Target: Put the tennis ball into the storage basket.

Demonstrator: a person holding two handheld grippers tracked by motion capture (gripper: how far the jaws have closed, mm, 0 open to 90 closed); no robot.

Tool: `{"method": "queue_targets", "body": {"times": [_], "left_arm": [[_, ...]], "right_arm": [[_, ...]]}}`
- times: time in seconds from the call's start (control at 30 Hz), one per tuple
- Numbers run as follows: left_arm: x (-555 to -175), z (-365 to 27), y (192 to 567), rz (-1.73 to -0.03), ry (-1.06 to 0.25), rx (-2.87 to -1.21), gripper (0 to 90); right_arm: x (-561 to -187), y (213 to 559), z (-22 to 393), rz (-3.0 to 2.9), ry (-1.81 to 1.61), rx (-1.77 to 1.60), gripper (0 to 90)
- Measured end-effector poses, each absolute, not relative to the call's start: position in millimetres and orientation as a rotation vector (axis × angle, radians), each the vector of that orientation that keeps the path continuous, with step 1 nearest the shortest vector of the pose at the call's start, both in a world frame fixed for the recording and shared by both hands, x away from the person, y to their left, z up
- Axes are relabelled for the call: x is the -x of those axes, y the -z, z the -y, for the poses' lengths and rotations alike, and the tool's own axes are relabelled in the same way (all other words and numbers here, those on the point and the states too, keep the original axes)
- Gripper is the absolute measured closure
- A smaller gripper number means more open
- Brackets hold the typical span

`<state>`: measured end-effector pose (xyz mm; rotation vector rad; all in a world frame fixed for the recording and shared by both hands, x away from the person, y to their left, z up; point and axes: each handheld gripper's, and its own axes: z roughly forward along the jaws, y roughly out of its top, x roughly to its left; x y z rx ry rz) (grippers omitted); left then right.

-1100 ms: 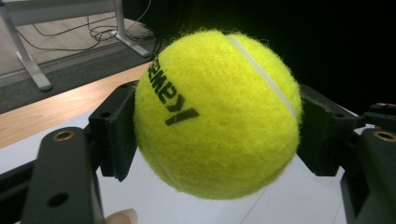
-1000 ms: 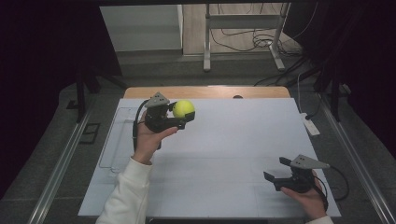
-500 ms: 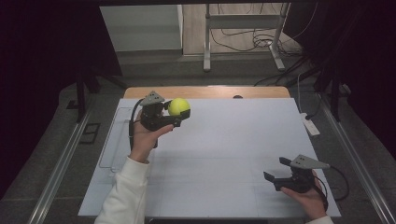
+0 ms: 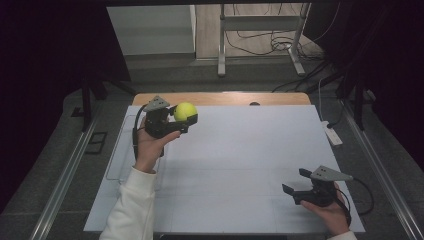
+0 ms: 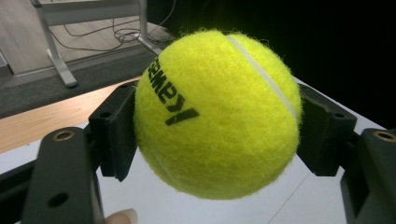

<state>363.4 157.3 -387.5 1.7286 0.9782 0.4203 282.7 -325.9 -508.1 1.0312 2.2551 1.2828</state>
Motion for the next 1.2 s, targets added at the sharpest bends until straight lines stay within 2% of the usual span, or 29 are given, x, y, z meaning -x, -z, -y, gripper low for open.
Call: {"method": "queue_targets", "body": {"times": [1.2], "left_arm": [[-374,-199,395,-1.117,-0.499,-1.677,26.6]], "right_arm": [[-283,508,326,-2.258,-1.278,-1.026,9.6]]}}
